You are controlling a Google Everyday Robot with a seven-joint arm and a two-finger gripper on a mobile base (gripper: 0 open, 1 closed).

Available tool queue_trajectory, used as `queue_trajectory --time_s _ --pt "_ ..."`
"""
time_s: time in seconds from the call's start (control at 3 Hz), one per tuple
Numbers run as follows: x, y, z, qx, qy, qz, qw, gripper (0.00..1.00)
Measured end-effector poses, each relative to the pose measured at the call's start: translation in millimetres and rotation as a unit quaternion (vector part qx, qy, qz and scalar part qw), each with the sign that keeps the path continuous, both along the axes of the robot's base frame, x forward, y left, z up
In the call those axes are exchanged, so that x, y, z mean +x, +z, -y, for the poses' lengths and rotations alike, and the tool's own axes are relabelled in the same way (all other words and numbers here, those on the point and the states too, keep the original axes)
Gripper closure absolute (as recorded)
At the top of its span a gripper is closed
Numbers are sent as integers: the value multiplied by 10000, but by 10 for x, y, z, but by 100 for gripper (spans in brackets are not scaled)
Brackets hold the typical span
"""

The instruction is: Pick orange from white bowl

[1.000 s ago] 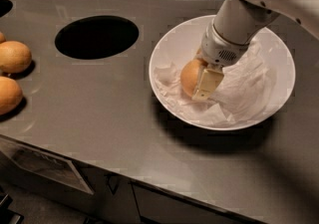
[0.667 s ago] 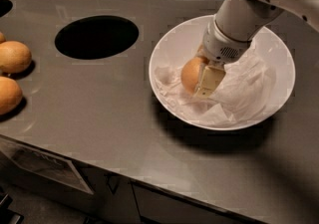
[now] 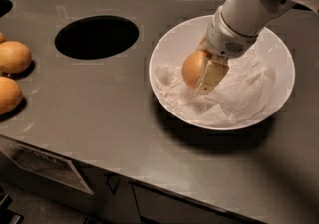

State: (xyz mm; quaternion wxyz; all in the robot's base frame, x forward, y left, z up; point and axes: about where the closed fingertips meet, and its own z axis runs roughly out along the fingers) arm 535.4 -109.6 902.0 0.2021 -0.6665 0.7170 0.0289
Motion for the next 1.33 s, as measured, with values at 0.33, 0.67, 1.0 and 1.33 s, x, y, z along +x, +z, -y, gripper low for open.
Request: queue_trajectory --time_s 0.33,0.67,1.0,1.33 --pt "-1 162 15 81 40 183 9998 100" --pt "-21 339 23 99 75 357 9993 100" --pt "-58 508 24 143 126 535 9984 100" --pt "-129 697 24 150 147 737 9971 100"
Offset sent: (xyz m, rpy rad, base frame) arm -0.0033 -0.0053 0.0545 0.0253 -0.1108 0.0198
